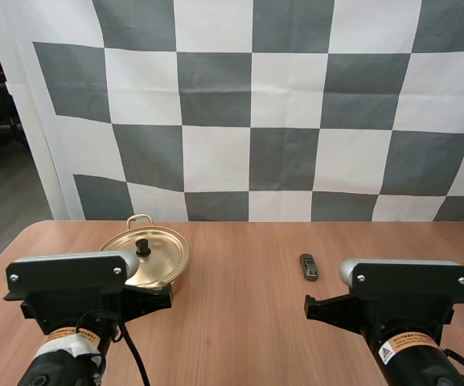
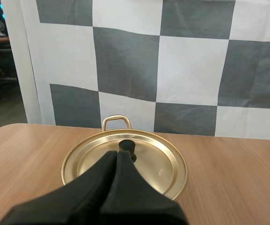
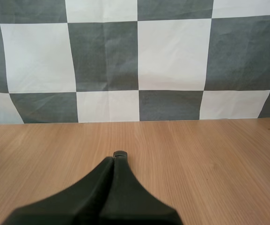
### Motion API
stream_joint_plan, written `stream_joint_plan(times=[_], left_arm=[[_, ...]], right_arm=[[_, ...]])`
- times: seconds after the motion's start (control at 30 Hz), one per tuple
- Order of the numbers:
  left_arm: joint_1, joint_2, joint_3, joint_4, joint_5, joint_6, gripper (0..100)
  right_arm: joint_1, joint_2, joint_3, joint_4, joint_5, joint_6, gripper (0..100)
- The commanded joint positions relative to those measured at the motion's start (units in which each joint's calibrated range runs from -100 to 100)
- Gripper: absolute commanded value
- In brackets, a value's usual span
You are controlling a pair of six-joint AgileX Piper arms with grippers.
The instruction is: Open the pot, put the car inside, and close it
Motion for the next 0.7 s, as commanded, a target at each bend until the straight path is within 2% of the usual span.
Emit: stream_joint_plan(times=[0.0,0.67], left_arm=[[0.05,0.0,0.0,-0.4,-0.1,0.0,0],[0.05,0.0,0.0,-0.4,-0.1,0.0,0]], right_arm=[[0.1,0.0,0.0,0.0,0.0,0.0,0],[0.1,0.0,0.0,0.0,-0.9,0.1,0]])
